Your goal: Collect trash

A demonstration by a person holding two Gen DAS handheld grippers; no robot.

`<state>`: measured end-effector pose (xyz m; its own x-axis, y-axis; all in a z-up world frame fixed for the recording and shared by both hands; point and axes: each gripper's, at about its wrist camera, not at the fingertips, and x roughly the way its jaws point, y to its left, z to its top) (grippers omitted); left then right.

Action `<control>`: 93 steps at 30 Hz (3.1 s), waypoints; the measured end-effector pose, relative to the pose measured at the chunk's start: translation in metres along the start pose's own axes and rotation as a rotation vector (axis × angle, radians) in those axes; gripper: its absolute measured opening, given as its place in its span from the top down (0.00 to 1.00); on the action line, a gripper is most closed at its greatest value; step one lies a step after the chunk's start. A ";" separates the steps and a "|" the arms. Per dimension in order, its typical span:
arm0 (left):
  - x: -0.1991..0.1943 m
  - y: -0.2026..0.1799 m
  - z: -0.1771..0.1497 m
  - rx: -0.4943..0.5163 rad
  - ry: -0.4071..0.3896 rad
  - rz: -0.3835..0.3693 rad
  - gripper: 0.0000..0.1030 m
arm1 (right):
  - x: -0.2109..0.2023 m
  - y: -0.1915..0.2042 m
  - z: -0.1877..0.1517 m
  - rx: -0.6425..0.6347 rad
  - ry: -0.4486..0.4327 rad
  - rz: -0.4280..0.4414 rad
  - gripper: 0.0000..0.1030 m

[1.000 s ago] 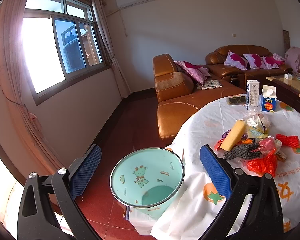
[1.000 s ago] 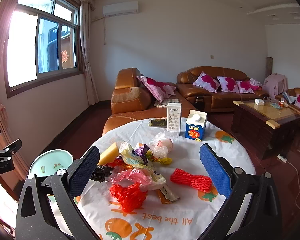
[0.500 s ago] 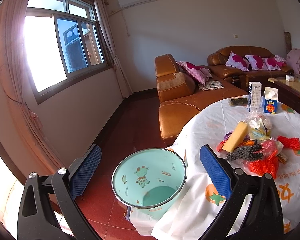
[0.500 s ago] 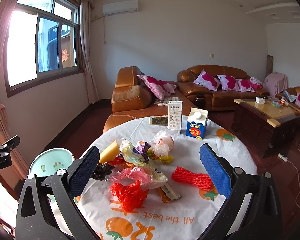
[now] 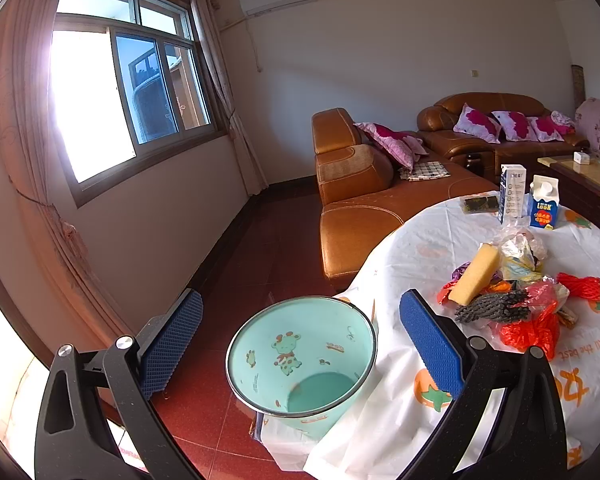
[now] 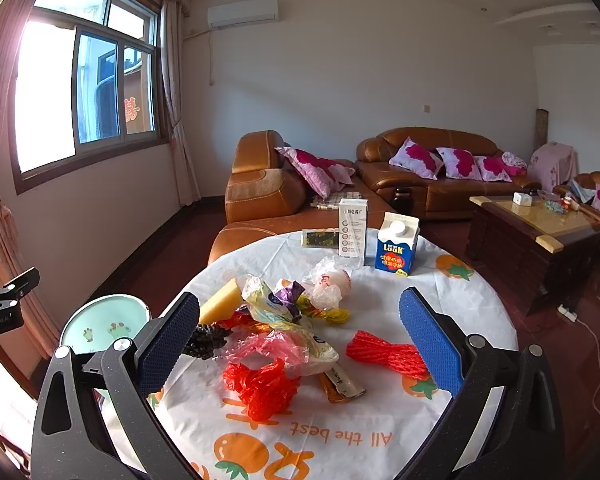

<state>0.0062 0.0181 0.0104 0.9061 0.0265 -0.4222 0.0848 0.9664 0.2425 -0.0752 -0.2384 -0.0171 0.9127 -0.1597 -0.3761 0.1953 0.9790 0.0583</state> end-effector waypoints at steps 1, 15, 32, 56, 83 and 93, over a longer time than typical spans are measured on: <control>0.000 0.000 0.000 0.000 0.000 0.000 0.06 | 0.000 0.000 0.000 -0.001 0.001 0.000 0.05; 0.001 0.002 -0.001 0.001 0.001 0.004 0.06 | 0.001 0.002 -0.001 -0.002 0.004 0.001 0.05; 0.001 0.002 -0.001 0.001 0.003 0.003 0.06 | 0.001 0.002 -0.001 -0.001 0.006 0.000 0.05; 0.039 -0.085 -0.016 0.098 0.086 -0.118 0.06 | 0.048 -0.078 -0.033 0.011 0.082 -0.213 0.05; 0.093 -0.118 -0.054 0.146 0.287 -0.321 0.90 | 0.075 -0.115 -0.095 0.083 0.210 -0.185 0.05; 0.070 -0.090 -0.045 0.150 0.188 -0.335 0.94 | 0.074 -0.120 -0.096 0.089 0.197 -0.195 0.05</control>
<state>0.0439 -0.0551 -0.0801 0.7275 -0.2238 -0.6486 0.4346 0.8818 0.1832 -0.0655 -0.3551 -0.1410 0.7694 -0.3076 -0.5599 0.3989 0.9159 0.0450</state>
